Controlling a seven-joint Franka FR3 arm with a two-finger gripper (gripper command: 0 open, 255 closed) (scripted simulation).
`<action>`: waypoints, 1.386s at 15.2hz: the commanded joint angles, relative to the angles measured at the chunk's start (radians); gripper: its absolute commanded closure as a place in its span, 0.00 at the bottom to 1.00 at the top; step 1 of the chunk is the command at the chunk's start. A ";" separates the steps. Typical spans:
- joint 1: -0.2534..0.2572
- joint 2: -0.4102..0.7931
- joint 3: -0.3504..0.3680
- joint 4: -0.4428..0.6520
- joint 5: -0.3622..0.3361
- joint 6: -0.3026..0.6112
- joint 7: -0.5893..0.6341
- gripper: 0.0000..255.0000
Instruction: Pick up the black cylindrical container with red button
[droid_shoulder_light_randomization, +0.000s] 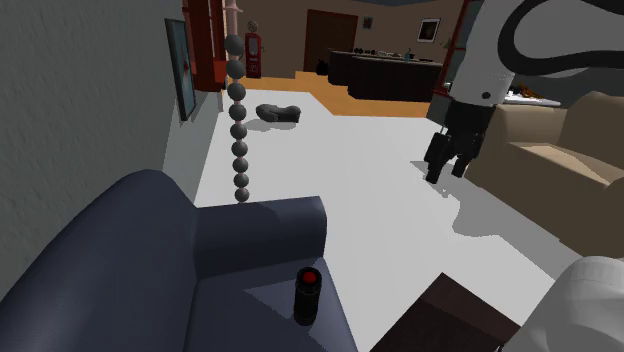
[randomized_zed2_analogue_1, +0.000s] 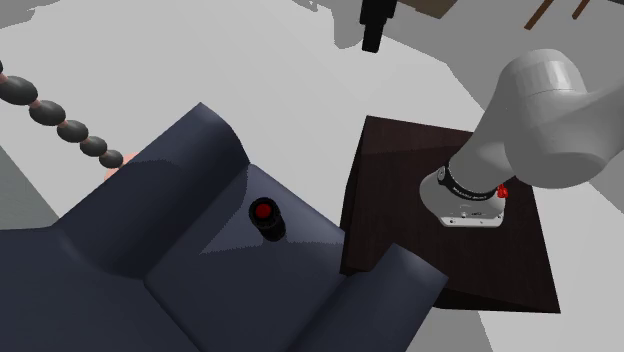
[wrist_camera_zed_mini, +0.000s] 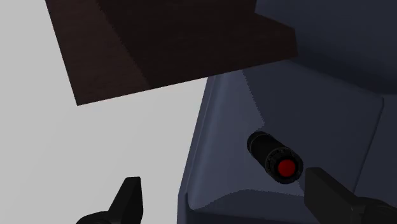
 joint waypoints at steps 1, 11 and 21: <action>0.000 0.000 0.000 0.000 0.000 0.000 0.000 0.00; 0.027 0.171 0.143 -0.154 0.053 0.339 0.168 0.00; 0.027 0.504 0.281 -0.153 0.026 0.673 0.364 0.00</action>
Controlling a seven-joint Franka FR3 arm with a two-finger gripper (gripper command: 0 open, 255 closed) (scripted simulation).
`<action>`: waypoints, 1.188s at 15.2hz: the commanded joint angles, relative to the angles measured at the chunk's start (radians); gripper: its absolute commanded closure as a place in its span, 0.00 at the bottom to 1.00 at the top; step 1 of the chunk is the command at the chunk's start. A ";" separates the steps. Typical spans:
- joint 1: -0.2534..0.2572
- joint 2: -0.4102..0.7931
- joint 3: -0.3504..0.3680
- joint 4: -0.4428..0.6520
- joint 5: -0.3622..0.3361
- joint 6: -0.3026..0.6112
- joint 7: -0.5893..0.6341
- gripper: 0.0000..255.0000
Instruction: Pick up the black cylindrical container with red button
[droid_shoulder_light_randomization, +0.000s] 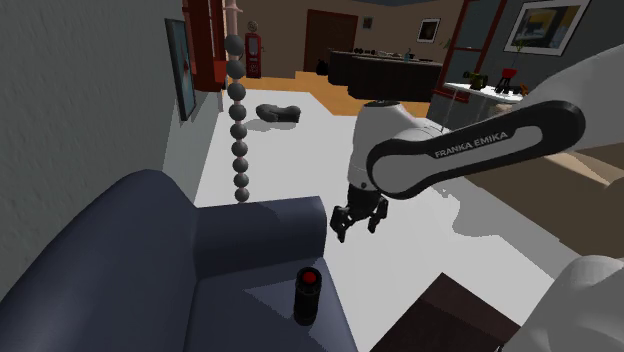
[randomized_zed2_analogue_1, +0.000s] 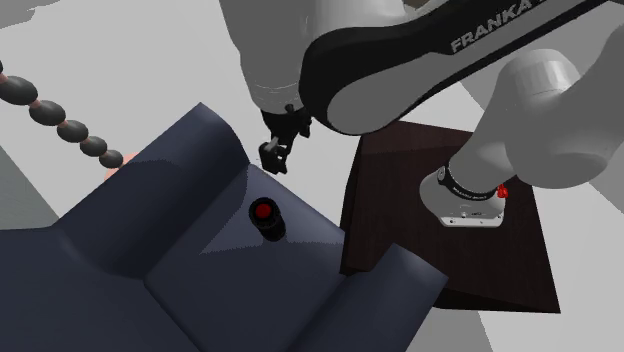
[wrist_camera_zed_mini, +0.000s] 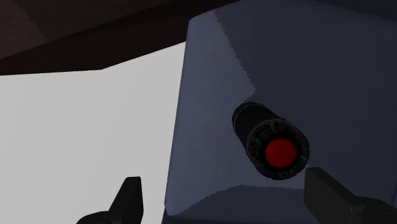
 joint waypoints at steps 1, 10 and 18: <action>-0.003 0.072 0.025 0.014 -0.019 0.058 0.048 0.00; 0.001 0.457 0.077 0.166 -0.227 0.259 0.315 0.00; 0.056 0.676 0.031 0.283 -0.361 0.337 0.457 0.00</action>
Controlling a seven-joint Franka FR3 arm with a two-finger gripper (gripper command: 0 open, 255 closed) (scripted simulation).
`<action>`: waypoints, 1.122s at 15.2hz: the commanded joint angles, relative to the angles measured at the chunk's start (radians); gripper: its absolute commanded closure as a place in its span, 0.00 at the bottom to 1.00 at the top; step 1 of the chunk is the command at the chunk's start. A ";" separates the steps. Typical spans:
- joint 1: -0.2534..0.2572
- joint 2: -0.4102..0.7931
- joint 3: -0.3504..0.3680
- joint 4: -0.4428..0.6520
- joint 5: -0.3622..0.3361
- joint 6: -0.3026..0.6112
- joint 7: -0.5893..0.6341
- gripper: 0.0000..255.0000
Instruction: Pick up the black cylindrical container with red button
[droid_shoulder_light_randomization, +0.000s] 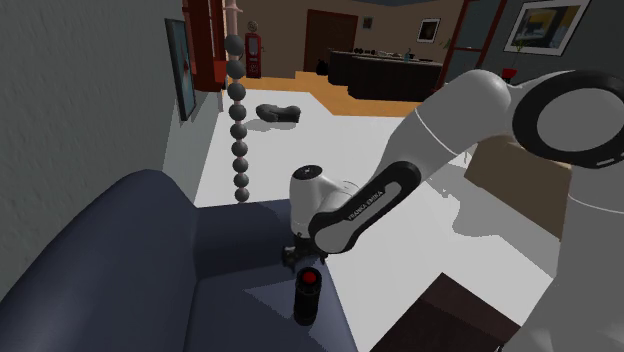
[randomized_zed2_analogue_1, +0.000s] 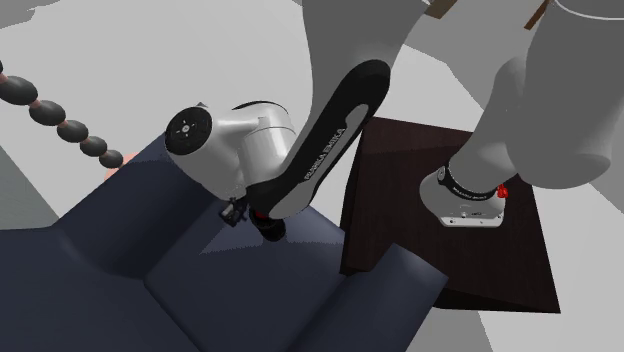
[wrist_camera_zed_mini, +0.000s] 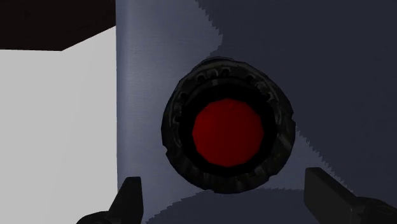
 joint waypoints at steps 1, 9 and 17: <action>0.008 0.028 -0.009 0.004 -0.018 0.022 0.017 0.00; 0.020 0.072 -0.024 0.011 -0.044 0.057 0.038 1.00; 0.016 0.059 -0.020 0.008 -0.036 0.048 0.032 1.00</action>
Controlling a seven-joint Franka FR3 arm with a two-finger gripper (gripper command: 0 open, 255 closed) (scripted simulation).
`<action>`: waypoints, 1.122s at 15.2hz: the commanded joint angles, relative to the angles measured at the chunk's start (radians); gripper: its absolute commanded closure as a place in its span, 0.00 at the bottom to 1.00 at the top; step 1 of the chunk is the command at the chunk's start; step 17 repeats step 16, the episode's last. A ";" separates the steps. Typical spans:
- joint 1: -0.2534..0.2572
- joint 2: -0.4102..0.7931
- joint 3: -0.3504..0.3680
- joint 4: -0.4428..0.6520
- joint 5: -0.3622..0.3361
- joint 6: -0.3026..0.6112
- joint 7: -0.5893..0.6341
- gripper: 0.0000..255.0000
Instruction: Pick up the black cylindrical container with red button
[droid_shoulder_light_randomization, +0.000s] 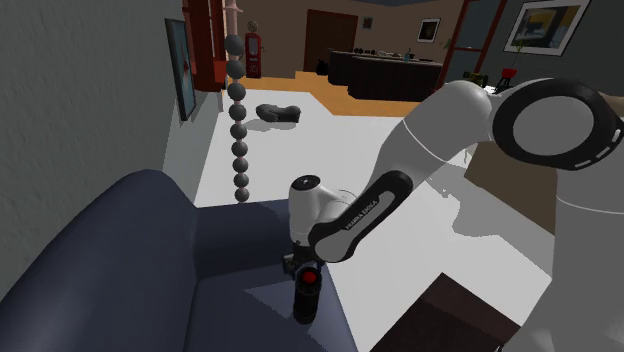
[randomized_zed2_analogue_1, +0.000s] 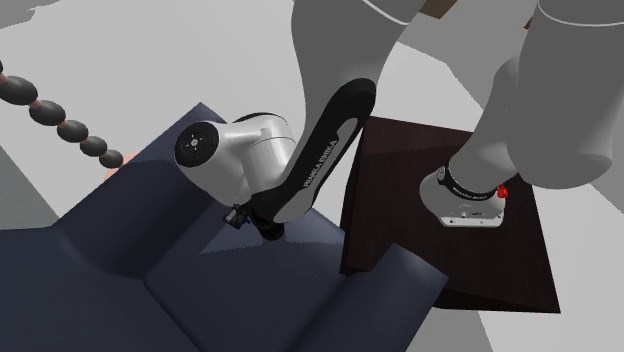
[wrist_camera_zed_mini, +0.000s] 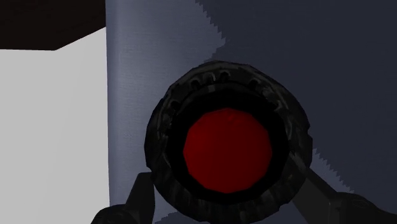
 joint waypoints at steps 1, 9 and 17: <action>-0.005 -0.018 0.007 -0.003 0.011 -0.015 -0.009 1.00; -0.026 -0.113 0.038 -0.008 0.069 -0.099 -0.056 1.00; -0.035 -0.170 0.053 -0.003 0.106 -0.156 -0.085 1.00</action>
